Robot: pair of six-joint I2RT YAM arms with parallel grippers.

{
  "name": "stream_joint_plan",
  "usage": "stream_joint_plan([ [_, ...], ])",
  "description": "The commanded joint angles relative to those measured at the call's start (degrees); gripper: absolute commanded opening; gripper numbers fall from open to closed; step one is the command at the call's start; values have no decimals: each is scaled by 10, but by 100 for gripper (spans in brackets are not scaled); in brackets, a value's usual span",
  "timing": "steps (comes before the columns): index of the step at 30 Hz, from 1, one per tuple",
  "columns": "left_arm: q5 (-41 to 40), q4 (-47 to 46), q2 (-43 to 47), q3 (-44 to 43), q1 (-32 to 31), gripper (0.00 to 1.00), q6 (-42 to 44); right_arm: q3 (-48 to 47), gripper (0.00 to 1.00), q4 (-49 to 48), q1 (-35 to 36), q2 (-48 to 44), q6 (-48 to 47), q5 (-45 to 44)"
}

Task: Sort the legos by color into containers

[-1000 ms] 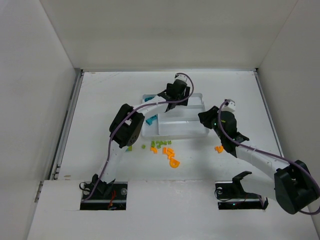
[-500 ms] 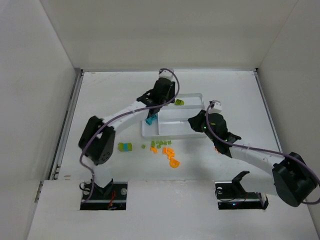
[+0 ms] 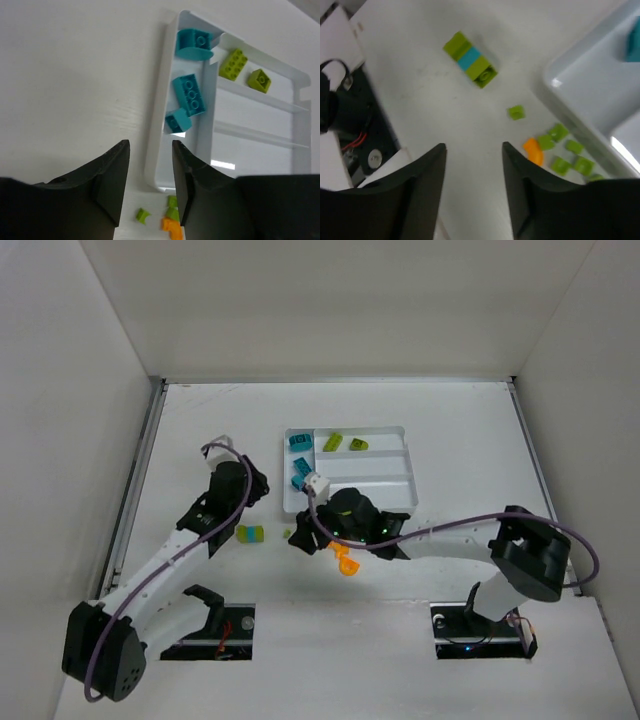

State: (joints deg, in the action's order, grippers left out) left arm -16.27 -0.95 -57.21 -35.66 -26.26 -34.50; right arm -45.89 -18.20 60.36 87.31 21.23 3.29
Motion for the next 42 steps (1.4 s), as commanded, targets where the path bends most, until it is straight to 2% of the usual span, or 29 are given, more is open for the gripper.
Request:
stream_joint_plan([
  [1, -4, 54, 68, 30, 27, 38, -68, -69, 58, 17, 27, 38, -92, 79],
  [5, -4, 112, 134, 59, 63, 46, -90, -148, 71, 81, 29, 111, -148, 116],
  [12, 2, 173, 208, 93, 135, 62, -131, -262, 75, 142, 24, 216, -231, 111],
  [20, 57, 158, 225, 131, 207, 63, -145, -360, 76, 209, 11, 293, -272, 134],
  [25, 82, 144, 214, 141, 231, 62, -138, -400, 76, 226, 12, 327, -284, 130],
  [37, 87, 139, 205, 148, 238, 60, -138, -443, 74, 216, 29, 376, -284, 131],
  [42, 89, 144, 207, 146, 238, 57, -138, -442, 67, 193, 32, 388, -277, 126],
])
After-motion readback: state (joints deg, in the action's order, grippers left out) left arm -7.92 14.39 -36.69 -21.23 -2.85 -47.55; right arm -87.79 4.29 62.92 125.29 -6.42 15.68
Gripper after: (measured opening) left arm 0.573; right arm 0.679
